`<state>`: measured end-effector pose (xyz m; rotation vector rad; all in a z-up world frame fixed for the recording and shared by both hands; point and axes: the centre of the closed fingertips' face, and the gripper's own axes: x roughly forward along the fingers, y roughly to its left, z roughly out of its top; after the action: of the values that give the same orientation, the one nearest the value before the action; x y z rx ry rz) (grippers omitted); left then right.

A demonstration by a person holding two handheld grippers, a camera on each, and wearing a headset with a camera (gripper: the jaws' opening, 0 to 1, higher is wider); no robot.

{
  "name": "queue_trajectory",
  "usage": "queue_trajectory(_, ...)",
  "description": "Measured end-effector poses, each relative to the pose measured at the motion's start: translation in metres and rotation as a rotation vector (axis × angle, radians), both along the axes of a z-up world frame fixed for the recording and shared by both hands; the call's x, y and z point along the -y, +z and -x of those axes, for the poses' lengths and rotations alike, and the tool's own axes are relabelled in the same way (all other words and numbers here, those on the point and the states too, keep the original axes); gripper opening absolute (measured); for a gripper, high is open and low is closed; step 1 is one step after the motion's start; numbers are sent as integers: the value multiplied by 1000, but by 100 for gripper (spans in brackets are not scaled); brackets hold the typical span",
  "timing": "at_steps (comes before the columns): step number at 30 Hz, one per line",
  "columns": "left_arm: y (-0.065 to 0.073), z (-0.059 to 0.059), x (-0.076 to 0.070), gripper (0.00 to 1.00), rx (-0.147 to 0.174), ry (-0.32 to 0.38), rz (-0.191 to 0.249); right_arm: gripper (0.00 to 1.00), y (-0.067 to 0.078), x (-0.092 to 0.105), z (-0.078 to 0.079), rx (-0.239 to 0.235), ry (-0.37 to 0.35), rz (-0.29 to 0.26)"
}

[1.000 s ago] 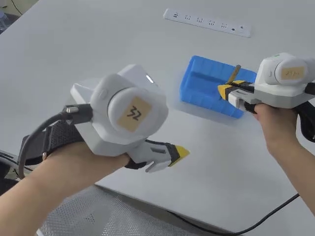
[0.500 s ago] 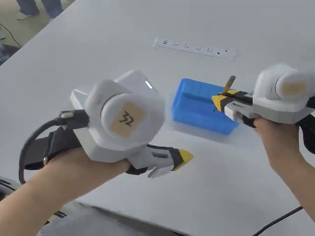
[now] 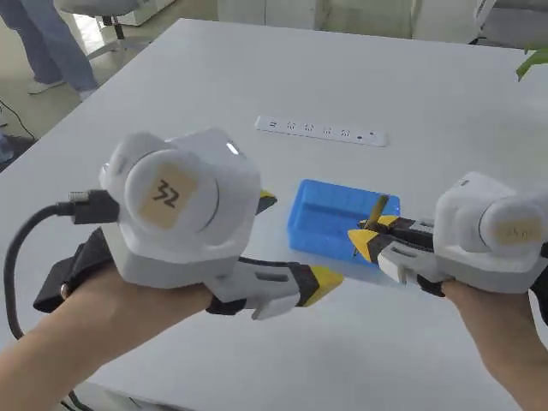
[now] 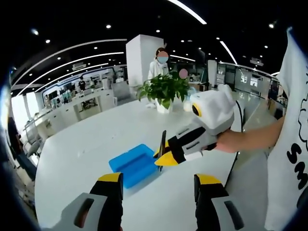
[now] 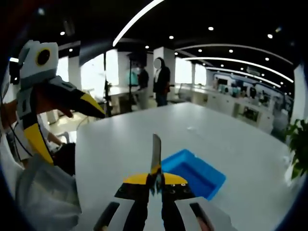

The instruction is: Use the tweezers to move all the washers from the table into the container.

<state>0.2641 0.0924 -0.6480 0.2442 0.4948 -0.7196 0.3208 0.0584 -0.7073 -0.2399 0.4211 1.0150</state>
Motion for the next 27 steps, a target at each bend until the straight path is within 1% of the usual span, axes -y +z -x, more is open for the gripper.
queue_trajectory(1,2,0,2,58,6,-7,10,5,4,-1,7,-1,14,-7)
queue_trajectory(3,6,0,8,54,-4,-28,32,5,9,-1,18,2,31,-13)
queue_trajectory(4,9,-1,11,52,10,-39,43,5,10,-1,22,0,39,-12)
queue_trajectory(5,11,-2,14,50,15,-48,51,5,11,-1,28,-3,47,-17)
queue_trajectory(6,14,-2,20,46,16,-70,75,5,12,-1,34,-7,52,-24)
queue_trajectory(7,16,-1,24,43,11,-83,93,5,13,-1,40,-10,60,-27)
queue_trajectory(8,16,0,28,42,1,-100,99,5,12,0,44,-11,63,-21)
queue_trajectory(9,16,1,30,41,-1,-106,101,5,11,1,50,-10,68,-12)
queue_trajectory(11,16,6,36,40,-7,-139,83,5,9,3,59,-2,80,7)
queue_trajectory(13,17,9,42,39,9,-165,66,5,9,4,64,2,83,14)
queue_trajectory(15,15,14,48,37,0,-202,55,5,9,5,69,-10,88,8)
queue_trajectory(16,13,18,52,35,-6,-230,46,5,7,4,73,-14,94,11)
queue_trajectory(18,10,22,55,30,-14,-262,30,5,4,4,77,-12,102,25)
queue_trajectory(19,9,25,58,27,-13,-287,18,5,4,4,79,-10,107,30)
queue_trajectory(20,9,27,60,23,-11,-299,15,5,3,4,81,-7,113,38)
queue_trajectory(21,8,30,63,20,-21,-318,8,5,3,4,83,-4,115,40)
queue_trajectory(23,7,34,67,14,-36,-347,10,5,3,3,87,-7,123,38)
queue_trajectory(24,7,34,68,13,-34,-346,12,5,2,3,88,-9,128,41)
queue_trajectory(25,7,34,69,13,-34,-352,11,5,0,3,90,-2,133,56)
queue_trajectory(27,5,35,70,12,-43,-363,6,5,-3,3,93,9,141,77)
